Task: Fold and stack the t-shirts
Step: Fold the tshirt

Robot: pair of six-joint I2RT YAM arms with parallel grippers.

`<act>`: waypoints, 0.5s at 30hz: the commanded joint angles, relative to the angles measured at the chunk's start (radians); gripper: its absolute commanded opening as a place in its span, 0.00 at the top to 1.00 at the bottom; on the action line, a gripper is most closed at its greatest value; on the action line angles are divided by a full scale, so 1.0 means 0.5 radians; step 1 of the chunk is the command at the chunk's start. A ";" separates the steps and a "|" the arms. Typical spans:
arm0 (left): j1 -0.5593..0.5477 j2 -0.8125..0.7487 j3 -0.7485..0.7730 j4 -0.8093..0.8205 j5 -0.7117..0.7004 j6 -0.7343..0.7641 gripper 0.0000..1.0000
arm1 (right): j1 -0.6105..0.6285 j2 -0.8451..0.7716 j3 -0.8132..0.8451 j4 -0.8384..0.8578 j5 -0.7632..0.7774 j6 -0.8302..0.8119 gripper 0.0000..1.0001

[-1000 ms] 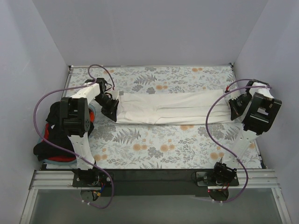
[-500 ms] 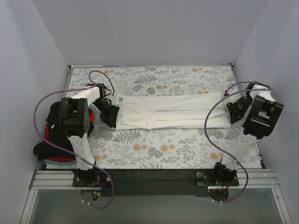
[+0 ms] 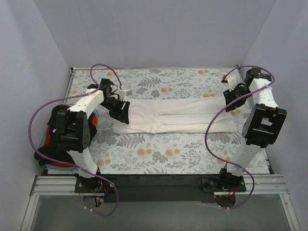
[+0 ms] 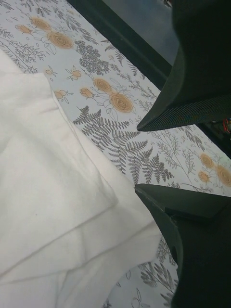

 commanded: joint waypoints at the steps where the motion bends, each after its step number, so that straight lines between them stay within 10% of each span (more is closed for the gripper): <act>1: -0.068 0.053 -0.071 0.141 0.016 -0.202 0.53 | 0.114 0.072 0.057 -0.064 -0.127 0.151 0.57; 15: -0.412 0.182 -0.028 0.297 0.007 -0.377 0.52 | 0.188 0.241 -0.072 0.145 0.103 0.145 0.79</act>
